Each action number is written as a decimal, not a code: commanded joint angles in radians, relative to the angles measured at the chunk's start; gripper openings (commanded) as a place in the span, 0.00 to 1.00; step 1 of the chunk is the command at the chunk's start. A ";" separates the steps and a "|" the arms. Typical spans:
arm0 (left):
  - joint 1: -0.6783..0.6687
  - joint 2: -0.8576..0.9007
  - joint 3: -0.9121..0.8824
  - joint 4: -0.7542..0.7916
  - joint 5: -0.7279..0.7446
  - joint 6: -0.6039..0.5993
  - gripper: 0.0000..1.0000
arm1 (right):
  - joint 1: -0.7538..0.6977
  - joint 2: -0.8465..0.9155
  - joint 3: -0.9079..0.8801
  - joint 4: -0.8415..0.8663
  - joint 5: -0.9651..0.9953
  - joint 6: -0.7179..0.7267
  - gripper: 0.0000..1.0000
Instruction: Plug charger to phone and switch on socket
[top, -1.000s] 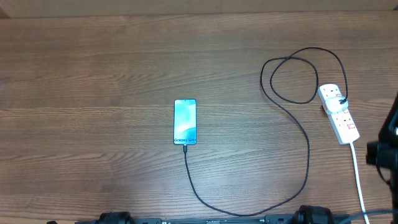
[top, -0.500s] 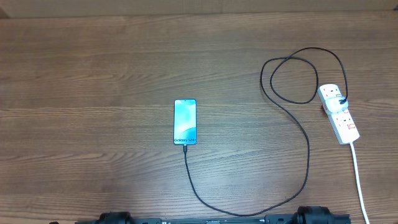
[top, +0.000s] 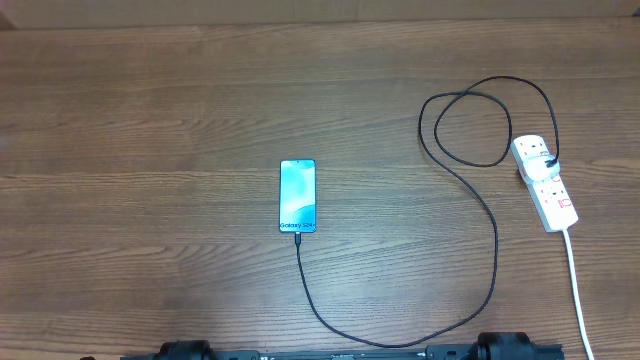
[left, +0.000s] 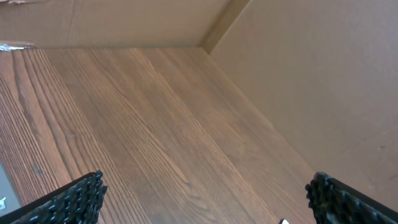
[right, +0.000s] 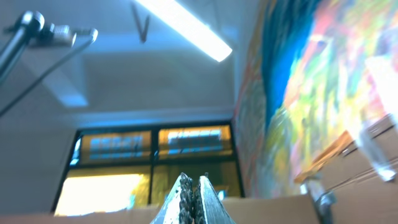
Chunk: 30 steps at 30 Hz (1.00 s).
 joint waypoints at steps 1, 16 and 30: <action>0.008 -0.014 0.001 -0.002 0.003 0.015 0.99 | 0.008 -0.002 0.009 -0.009 0.087 -0.017 0.04; 0.008 -0.014 0.001 -0.002 0.003 0.015 0.99 | -0.020 -0.002 -0.040 0.019 0.091 -0.005 0.04; 0.008 -0.014 0.001 -0.002 0.003 0.015 1.00 | -0.041 -0.002 -0.048 0.047 0.095 0.082 0.18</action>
